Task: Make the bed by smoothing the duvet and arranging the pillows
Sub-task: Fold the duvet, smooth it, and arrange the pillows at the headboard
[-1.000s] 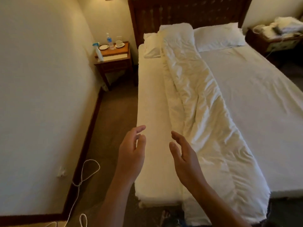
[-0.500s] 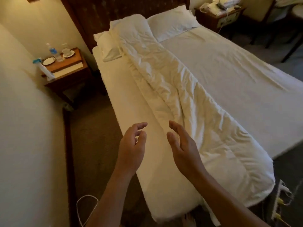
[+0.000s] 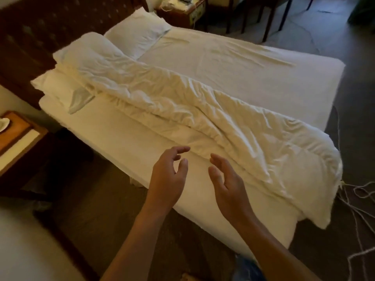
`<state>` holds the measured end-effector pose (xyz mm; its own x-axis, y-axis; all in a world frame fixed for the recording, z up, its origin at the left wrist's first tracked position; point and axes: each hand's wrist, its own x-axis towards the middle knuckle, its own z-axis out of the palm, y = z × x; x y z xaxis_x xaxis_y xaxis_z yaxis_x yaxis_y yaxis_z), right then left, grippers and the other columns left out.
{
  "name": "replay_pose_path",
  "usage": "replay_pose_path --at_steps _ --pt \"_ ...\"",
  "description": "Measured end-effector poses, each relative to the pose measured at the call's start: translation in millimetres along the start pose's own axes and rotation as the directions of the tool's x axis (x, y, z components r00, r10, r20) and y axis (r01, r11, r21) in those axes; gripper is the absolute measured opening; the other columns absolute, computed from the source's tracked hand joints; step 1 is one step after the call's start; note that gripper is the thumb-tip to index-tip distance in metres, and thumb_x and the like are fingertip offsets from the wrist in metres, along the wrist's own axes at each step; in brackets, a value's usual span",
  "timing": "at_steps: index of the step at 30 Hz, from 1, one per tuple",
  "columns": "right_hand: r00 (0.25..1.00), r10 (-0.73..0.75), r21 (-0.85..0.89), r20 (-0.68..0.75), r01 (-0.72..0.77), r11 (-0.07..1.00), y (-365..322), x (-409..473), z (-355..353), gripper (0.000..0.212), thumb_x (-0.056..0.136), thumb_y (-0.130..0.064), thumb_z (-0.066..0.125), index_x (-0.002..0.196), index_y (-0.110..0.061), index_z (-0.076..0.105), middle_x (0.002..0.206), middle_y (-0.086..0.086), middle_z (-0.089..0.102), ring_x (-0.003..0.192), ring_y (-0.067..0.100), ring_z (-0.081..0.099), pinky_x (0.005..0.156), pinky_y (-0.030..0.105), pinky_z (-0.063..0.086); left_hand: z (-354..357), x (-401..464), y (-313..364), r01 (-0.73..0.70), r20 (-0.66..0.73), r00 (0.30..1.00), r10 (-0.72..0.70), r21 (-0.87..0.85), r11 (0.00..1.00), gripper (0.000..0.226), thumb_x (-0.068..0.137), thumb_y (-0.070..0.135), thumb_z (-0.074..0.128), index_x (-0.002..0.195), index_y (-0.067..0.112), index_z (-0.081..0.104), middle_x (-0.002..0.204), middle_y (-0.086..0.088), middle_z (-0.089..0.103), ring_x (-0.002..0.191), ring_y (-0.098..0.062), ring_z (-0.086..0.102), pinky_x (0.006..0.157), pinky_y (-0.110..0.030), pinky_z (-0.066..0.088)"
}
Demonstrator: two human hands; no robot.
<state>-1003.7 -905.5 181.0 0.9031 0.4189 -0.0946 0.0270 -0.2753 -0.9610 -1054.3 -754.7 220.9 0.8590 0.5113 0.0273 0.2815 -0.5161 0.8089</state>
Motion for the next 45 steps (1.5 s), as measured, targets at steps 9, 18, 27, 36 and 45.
replay_pose_path --at_steps 9,18,27,36,45 --pt "0.951 0.083 0.029 -0.297 -0.078 0.997 16 13 22 0.052 0.096 -0.051 0.041 0.143 -0.03 0.048 0.141 -0.016 0.054 0.127 -0.006 0.048 0.099 0.013 0.041 9 73 -29 -0.172 0.163 0.971 0.175 -0.038 0.984 0.026 0.097 0.016 0.056 0.118 0.029 0.065 0.116 0.014 0.065 0.11 -0.003 0.058 0.081 -0.018 0.046" --pt "0.918 0.16 0.024 -0.363 -0.163 0.986 34 99 54 0.041 0.102 -0.039 0.048 0.142 -0.03 0.049 0.139 -0.013 0.057 0.127 -0.004 0.049 0.104 0.024 0.044 28 157 -59 -0.186 0.303 0.93 0.206 -0.093 0.978 0.027 0.096 0.015 0.058 0.117 0.03 0.065 0.116 0.018 0.066 0.109 0.0 0.058 0.083 -0.013 0.045" --pt "0.872 0.21 -0.052 -0.442 -0.259 0.965 72 182 83 0.044 0.1 -0.041 0.049 0.142 -0.028 0.049 0.138 -0.015 0.056 0.126 -0.007 0.048 0.097 0.008 0.037 72 255 -130 -0.188 0.421 0.883 0.206 -0.085 0.979 0.028 0.093 0.013 0.06 0.116 0.028 0.065 0.113 0.018 0.066 0.107 0.0 0.059 0.082 -0.005 0.039" --pt "0.775 0.232 -0.245 -0.589 -0.444 0.862 207 272 123 0.043 0.096 -0.04 0.054 0.138 -0.027 0.052 0.133 -0.008 0.061 0.122 0.011 0.056 0.105 0.042 0.044 185 349 -262 -0.388 0.552 0.774 0.309 0.029 0.921 0.022 0.088 0.014 0.065 0.108 0.022 0.066 0.108 0.012 0.064 0.105 -0.007 0.058 0.095 -0.026 0.045" --pt "0.713 0.21 -0.492 -0.669 -0.636 0.594 319 319 121 0.051 0.087 -0.033 0.065 0.136 -0.021 0.054 0.13 0.002 0.06 0.12 0.027 0.055 0.1 0.042 0.039 261 421 -343 -0.739 0.713 0.561 0.421 0.201 0.643 0.058 0.08 0.03 0.073 0.134 0.024 0.053 0.135 -0.001 0.052 0.121 -0.025 0.048 0.105 -0.04 0.039"
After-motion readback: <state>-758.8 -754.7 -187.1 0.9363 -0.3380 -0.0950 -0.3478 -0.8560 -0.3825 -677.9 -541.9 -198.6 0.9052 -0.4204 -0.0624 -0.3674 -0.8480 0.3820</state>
